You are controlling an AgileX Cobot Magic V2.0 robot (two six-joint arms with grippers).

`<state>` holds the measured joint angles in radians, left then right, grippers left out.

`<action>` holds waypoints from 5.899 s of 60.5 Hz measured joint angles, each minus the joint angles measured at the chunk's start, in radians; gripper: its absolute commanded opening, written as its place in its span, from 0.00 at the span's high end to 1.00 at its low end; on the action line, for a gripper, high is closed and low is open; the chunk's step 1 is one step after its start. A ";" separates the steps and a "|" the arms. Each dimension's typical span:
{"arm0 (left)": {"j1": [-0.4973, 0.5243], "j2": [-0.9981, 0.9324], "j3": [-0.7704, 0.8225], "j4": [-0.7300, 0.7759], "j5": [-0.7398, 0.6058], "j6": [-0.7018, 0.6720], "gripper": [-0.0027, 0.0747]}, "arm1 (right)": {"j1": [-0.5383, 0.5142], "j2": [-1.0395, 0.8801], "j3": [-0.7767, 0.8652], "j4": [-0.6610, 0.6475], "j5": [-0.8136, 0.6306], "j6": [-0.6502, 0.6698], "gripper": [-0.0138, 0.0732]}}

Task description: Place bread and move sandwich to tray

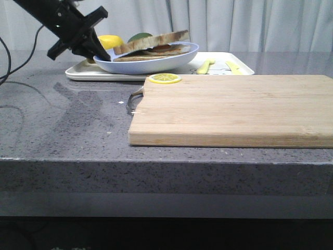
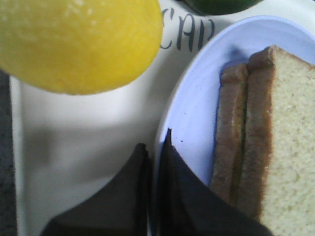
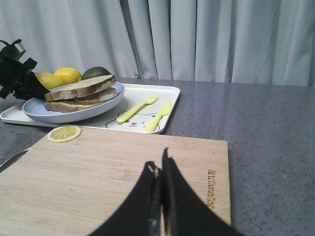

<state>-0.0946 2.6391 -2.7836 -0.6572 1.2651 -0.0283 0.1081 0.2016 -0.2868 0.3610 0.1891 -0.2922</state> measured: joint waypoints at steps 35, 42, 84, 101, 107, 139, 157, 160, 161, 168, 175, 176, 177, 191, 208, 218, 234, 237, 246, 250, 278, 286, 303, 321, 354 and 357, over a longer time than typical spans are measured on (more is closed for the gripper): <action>-0.020 0.007 -0.011 -0.021 -0.126 0.106 0.59 | 0.000 0.000 0.000 0.000 0.000 0.000 0.90; -0.022 0.007 -0.011 -0.021 -0.126 0.108 0.51 | 0.000 0.000 0.000 0.000 0.002 0.000 0.90; 0.028 -0.143 -0.150 0.113 0.000 0.108 0.99 | 0.000 0.000 0.002 0.000 -0.016 0.000 0.90; -0.024 -0.321 -0.153 0.381 0.007 0.057 0.99 | 0.000 0.000 0.002 0.000 -0.005 0.000 0.90; -0.055 -0.354 -0.153 0.407 0.009 0.044 0.99 | 0.000 0.000 0.002 0.000 0.002 0.000 0.90; -0.104 -0.935 0.660 0.643 0.001 0.037 0.99 | 0.000 0.000 0.002 0.000 0.002 0.000 0.90; -0.073 -1.355 1.270 0.690 -0.216 0.037 0.99 | 0.000 0.000 0.002 0.000 0.003 0.000 0.90; -0.065 -1.426 1.343 0.691 -0.246 0.037 0.99 | 0.000 0.000 0.002 0.000 0.003 0.000 0.90; -0.065 -1.445 1.362 0.693 -0.254 0.037 0.99 | 0.000 0.000 0.002 0.000 0.003 0.000 0.90; -0.061 -1.613 1.503 0.696 -0.310 0.037 0.99 | 0.000 0.000 0.002 0.000 0.003 0.000 0.90; -0.061 -1.774 1.630 0.696 -0.373 0.037 0.99 | 0.000 0.000 0.002 0.000 0.005 0.000 0.90; -0.061 -1.793 1.651 0.694 -0.380 0.037 0.99 | 0.000 0.000 0.002 0.000 0.005 0.000 0.90; -0.061 -1.811 1.664 0.694 -0.387 0.037 0.99 | 0.000 0.000 0.002 0.000 0.005 0.000 0.90; -0.059 -2.092 1.849 0.657 -0.479 0.037 0.99 | 0.000 0.000 0.002 0.000 0.005 0.000 0.90; -0.059 -2.352 1.998 0.635 -0.592 0.037 0.99 | 0.000 0.000 0.002 0.000 0.005 0.000 0.90; -0.059 -2.434 2.060 0.624 -0.588 0.037 0.99 | 0.000 0.000 0.002 0.000 0.005 0.000 0.90; -0.059 -2.438 2.095 0.623 -0.590 0.037 0.99 | 0.000 0.000 0.002 0.000 0.005 0.000 0.90; -0.059 -2.438 2.095 0.623 -0.590 0.037 0.99 | 0.000 0.000 0.002 0.000 0.005 0.000 0.90; -0.059 -2.438 2.095 0.623 -0.591 0.037 0.99 | 0.000 0.000 0.002 0.000 0.005 0.000 0.90; -0.059 -2.438 2.095 0.623 -0.591 0.037 0.99 | 0.000 0.000 0.002 0.000 0.005 0.000 0.90; 0.055 -2.638 2.394 0.610 -0.872 0.037 0.99 | 0.000 0.000 0.002 0.000 0.005 0.000 0.90; 0.072 -2.645 2.529 0.607 -0.929 0.037 0.99 | 0.000 0.000 0.002 0.000 0.007 0.000 0.90; 0.072 -2.645 2.784 0.605 -1.118 0.037 0.99 | 0.000 0.000 0.002 0.000 0.007 0.000 0.90; 0.072 -2.645 2.789 0.604 -1.132 0.037 0.99 | 0.000 0.000 0.002 0.000 0.007 0.000 0.90; 0.073 -2.645 2.789 0.604 -1.132 0.037 0.99 | 0.000 0.000 0.002 0.000 0.007 0.000 0.90; 0.073 -2.645 2.789 0.604 -1.132 0.037 0.99 | 0.000 0.000 0.002 0.000 0.007 0.000 0.90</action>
<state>-0.0212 -0.0056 0.0055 -0.0533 0.1326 0.0090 0.1081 0.2016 -0.2848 0.3610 0.1963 -0.2922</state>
